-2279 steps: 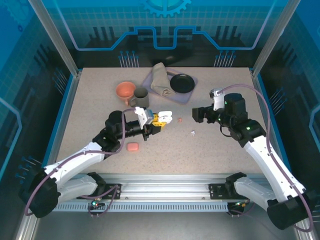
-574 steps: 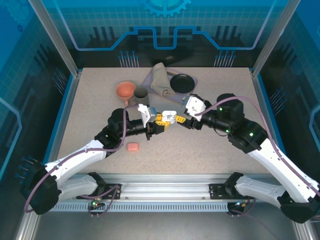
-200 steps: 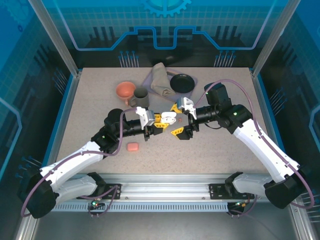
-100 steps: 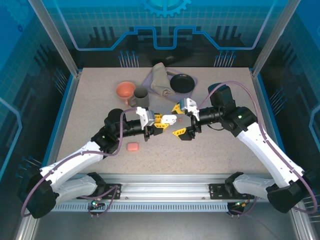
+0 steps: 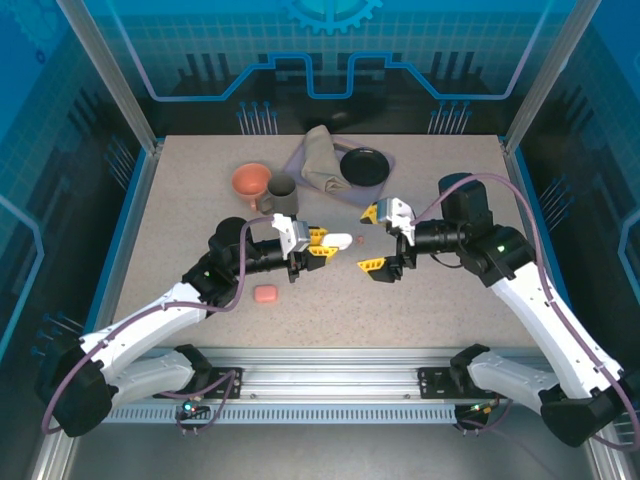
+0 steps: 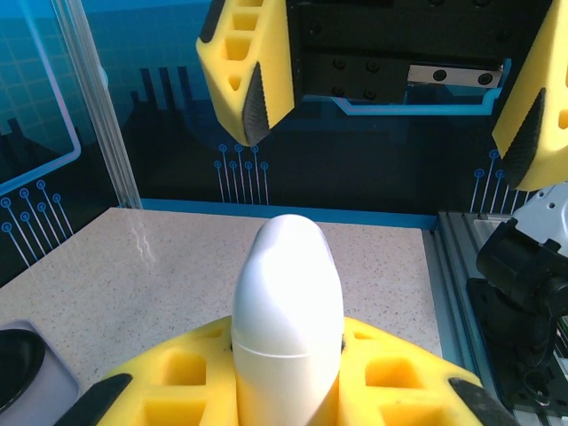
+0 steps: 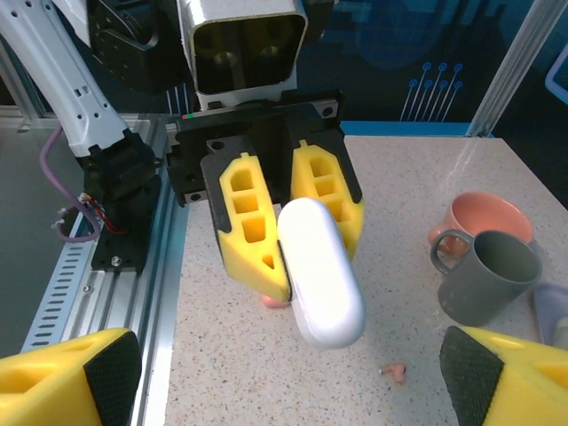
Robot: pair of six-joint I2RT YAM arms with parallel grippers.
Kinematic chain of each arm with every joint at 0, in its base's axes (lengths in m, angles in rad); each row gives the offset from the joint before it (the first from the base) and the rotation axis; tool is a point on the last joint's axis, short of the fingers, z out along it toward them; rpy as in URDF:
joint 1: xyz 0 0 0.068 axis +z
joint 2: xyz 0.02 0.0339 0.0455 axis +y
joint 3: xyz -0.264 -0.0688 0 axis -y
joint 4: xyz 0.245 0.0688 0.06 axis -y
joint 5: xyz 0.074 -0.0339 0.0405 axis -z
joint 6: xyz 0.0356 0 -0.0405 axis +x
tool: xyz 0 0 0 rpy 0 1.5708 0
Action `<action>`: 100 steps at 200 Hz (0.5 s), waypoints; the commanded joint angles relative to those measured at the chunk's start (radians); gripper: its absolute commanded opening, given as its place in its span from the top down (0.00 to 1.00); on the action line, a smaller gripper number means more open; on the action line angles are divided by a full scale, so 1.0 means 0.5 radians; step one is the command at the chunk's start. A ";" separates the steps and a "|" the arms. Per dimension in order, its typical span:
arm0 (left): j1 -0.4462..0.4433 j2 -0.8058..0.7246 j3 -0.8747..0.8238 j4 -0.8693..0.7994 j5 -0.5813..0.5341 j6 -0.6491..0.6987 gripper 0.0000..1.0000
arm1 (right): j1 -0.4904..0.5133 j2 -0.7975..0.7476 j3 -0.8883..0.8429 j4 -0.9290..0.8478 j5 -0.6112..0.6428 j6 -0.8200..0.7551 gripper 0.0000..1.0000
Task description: Insert the wireless bluetooth earbuds into the charging case
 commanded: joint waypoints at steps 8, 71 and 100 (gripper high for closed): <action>-0.006 -0.046 0.074 0.016 0.043 0.007 1.00 | -0.016 0.015 -0.050 0.033 -0.163 0.039 0.14; -0.012 -0.068 0.087 -0.005 0.072 0.021 1.00 | 0.021 0.202 0.026 0.045 -0.190 0.031 0.22; -0.011 -0.072 0.091 -0.015 0.073 0.025 1.00 | 0.049 0.269 0.057 0.050 -0.214 0.032 0.28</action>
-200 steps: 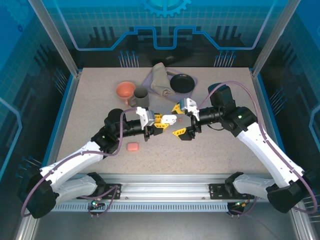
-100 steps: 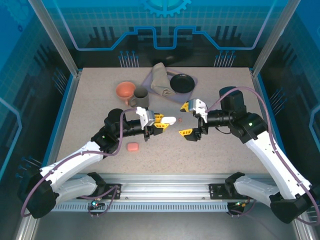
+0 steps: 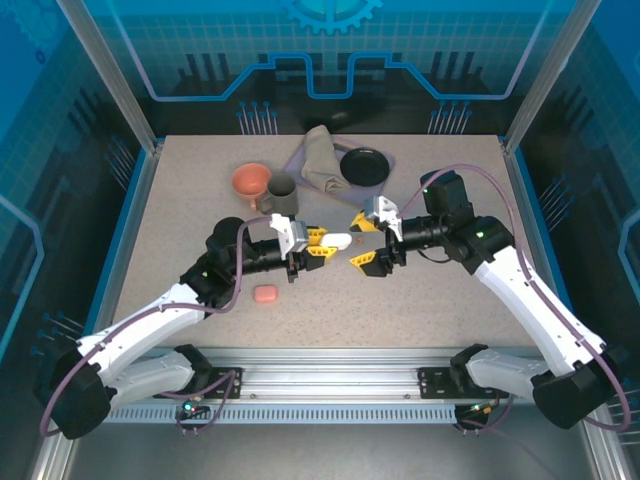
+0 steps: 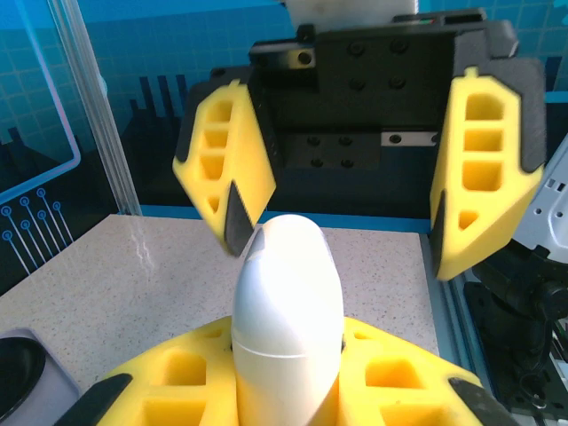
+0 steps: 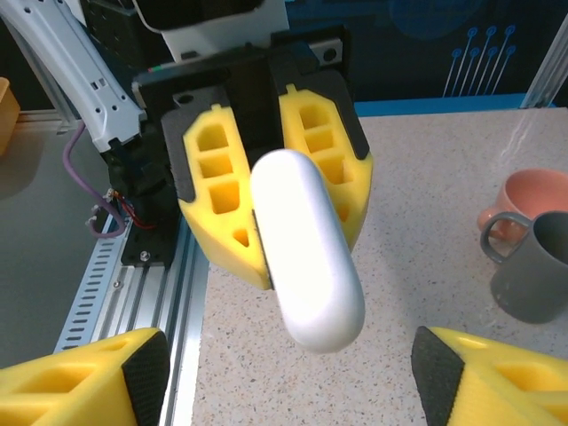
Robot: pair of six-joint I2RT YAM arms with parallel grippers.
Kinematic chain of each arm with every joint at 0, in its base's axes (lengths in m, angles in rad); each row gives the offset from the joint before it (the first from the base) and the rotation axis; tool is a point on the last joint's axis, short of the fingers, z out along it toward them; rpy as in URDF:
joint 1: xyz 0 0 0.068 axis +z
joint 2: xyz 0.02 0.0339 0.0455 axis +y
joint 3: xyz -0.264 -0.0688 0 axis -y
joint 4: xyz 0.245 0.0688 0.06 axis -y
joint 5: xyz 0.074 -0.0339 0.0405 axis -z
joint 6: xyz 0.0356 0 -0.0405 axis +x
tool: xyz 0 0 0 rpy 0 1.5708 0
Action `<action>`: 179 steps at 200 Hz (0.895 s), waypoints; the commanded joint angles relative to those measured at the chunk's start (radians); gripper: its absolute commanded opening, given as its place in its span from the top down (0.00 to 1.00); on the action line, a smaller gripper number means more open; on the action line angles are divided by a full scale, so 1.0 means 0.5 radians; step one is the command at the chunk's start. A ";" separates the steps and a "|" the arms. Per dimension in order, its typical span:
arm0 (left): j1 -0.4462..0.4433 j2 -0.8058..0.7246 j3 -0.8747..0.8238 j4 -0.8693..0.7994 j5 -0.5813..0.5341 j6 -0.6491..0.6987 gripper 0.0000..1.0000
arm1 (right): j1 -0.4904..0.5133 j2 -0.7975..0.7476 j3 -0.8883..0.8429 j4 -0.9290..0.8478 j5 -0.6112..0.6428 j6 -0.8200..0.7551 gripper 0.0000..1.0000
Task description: Insert the wireless bluetooth earbuds into the charging case
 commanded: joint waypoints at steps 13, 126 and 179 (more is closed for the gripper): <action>-0.012 -0.038 0.083 0.000 0.059 0.023 1.00 | 0.042 0.052 0.083 0.027 -0.099 0.025 0.32; -0.012 -0.007 0.099 -0.004 0.063 0.013 1.00 | 0.077 0.135 0.130 0.052 -0.187 0.075 0.58; -0.012 0.008 0.118 -0.014 0.056 0.015 1.00 | 0.083 0.151 0.141 0.020 -0.218 0.075 0.74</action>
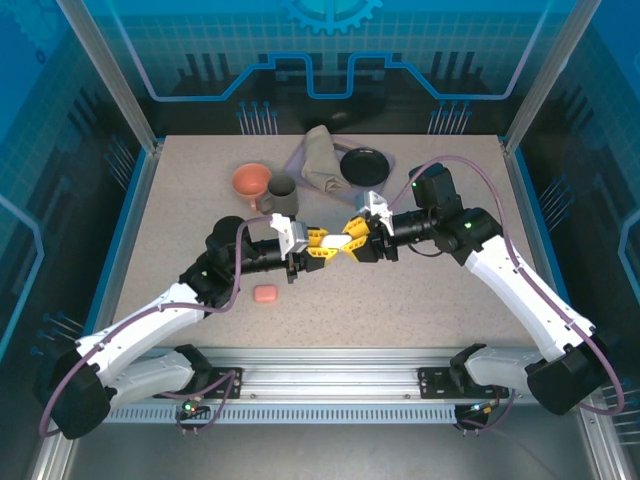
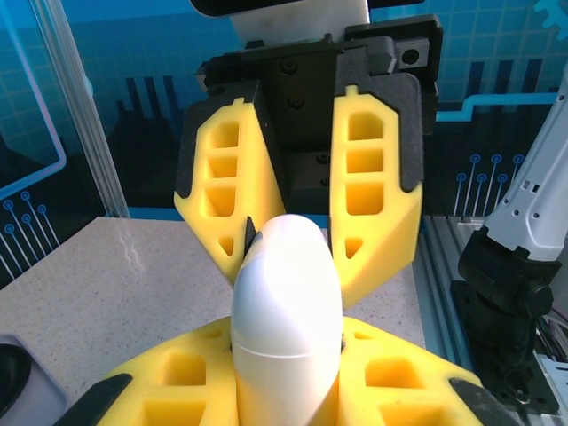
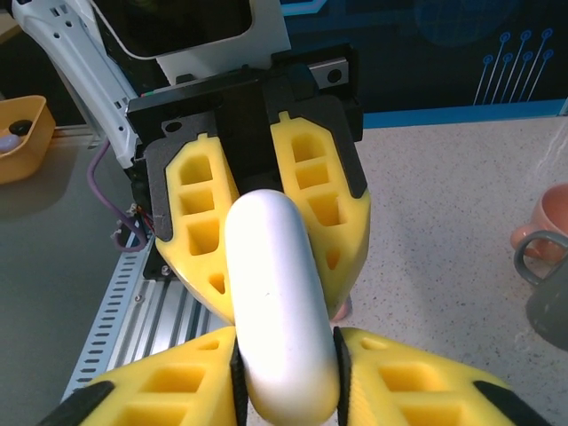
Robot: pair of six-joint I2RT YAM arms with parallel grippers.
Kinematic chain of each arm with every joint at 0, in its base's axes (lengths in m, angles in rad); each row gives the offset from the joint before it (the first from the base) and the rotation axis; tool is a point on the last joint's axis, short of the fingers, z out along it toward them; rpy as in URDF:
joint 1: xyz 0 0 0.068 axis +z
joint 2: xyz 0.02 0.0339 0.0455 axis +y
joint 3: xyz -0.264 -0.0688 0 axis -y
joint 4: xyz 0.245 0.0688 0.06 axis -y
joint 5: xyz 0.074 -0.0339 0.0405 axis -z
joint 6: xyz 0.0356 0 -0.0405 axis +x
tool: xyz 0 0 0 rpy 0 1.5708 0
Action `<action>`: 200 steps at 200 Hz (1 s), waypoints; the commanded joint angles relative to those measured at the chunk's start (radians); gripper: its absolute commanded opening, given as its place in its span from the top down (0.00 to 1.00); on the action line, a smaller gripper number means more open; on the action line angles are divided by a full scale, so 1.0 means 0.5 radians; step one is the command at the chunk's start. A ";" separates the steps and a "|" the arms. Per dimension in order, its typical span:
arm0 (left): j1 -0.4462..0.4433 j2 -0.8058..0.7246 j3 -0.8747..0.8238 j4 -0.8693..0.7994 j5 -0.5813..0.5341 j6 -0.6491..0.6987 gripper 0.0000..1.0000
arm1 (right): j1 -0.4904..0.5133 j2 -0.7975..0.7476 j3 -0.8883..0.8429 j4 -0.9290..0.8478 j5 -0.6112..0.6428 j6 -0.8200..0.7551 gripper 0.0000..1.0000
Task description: Insert the wireless bluetooth earbuds into the charging case
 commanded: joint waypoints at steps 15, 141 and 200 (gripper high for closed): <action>-0.011 0.011 0.096 0.014 -0.001 0.020 1.00 | 0.036 0.008 0.058 -0.039 -0.102 0.008 0.76; -0.010 -0.281 -0.032 -0.230 -0.277 0.210 0.21 | -0.248 -0.062 -0.123 -0.168 0.170 0.060 0.77; -0.012 -0.490 -0.078 -0.315 -0.665 0.205 0.01 | -0.625 0.296 -0.208 -0.217 0.341 0.441 0.80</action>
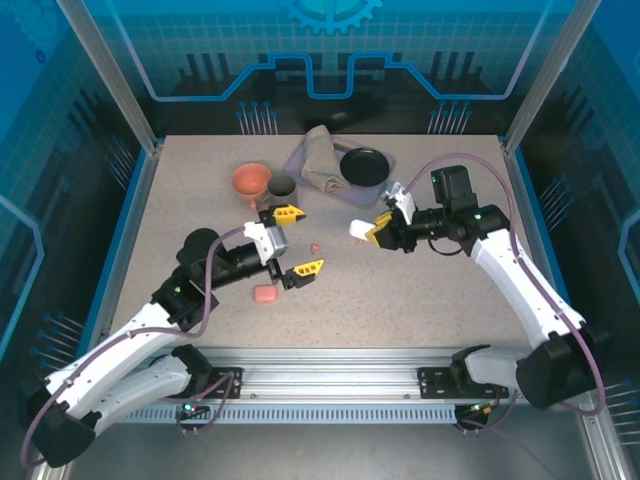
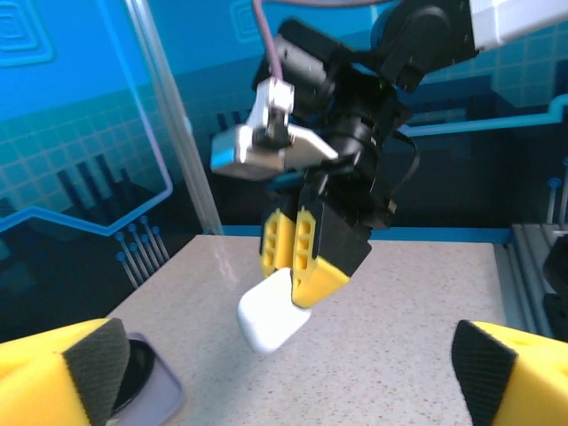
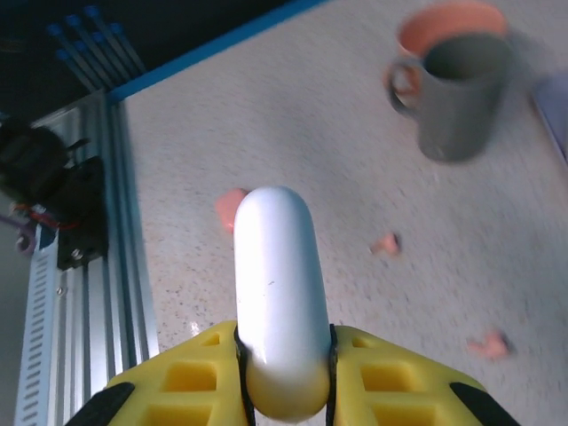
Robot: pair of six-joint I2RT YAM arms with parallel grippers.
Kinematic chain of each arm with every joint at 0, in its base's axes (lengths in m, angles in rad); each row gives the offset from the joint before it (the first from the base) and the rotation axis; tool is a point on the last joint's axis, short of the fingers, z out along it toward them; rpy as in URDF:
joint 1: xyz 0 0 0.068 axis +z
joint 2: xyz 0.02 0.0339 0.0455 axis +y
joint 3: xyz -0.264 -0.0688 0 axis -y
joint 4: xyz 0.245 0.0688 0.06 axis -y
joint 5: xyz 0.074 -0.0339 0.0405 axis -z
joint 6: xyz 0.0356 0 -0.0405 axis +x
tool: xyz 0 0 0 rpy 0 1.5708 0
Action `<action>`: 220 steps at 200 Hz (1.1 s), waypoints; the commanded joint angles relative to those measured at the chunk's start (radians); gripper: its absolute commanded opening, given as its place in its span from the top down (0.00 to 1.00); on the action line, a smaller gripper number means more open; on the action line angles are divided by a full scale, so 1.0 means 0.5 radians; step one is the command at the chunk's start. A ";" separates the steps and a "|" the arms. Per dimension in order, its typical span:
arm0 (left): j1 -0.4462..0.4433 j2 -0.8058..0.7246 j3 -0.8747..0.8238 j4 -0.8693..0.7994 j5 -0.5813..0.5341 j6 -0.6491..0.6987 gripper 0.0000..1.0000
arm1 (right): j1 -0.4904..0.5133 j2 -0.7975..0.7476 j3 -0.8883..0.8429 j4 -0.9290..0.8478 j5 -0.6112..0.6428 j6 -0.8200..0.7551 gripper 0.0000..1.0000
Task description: Insert the wireless bluetooth earbuds into the charging case
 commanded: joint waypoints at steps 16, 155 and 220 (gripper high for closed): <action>-0.012 -0.058 -0.058 -0.045 -0.320 -0.024 0.01 | -0.185 0.306 -0.038 -0.073 0.093 0.360 0.82; -0.010 -0.049 -0.052 -0.103 -0.459 -0.147 0.01 | -0.405 1.160 0.124 0.062 0.437 0.726 0.83; -0.012 0.030 -0.046 -0.061 -0.430 -0.206 0.01 | -0.446 1.271 0.143 0.084 0.382 0.749 0.75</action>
